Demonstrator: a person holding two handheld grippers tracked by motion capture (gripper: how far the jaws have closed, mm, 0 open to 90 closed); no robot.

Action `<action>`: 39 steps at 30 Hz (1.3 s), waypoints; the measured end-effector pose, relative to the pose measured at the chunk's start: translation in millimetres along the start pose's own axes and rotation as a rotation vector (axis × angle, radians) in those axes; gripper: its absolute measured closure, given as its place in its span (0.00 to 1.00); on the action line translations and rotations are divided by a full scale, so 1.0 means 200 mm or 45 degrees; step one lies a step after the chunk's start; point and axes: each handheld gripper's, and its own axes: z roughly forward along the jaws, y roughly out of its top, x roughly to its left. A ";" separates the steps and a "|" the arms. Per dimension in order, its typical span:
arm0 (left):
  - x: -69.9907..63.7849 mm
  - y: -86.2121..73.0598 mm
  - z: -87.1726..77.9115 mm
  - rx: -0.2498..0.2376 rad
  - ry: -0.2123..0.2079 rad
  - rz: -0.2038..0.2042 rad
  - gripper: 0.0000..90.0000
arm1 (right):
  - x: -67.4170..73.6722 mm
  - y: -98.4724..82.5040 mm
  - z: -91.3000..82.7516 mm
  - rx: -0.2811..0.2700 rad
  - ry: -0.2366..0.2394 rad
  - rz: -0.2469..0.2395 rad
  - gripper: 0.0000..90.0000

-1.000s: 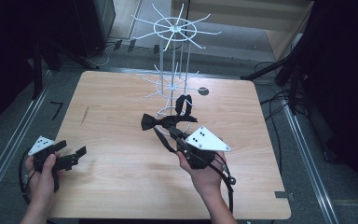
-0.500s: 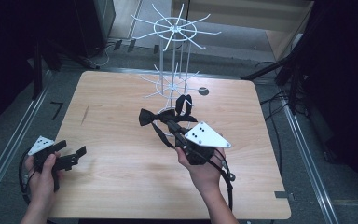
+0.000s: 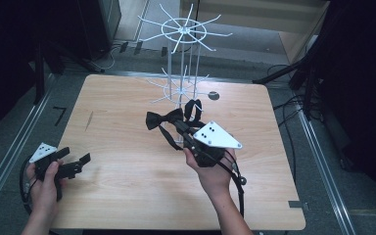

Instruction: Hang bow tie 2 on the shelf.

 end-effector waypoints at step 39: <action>0.00 0.00 0.00 -0.008 0.000 -0.004 0.09 | -0.10 0.01 0.15 0.018 -0.070 0.015 1.00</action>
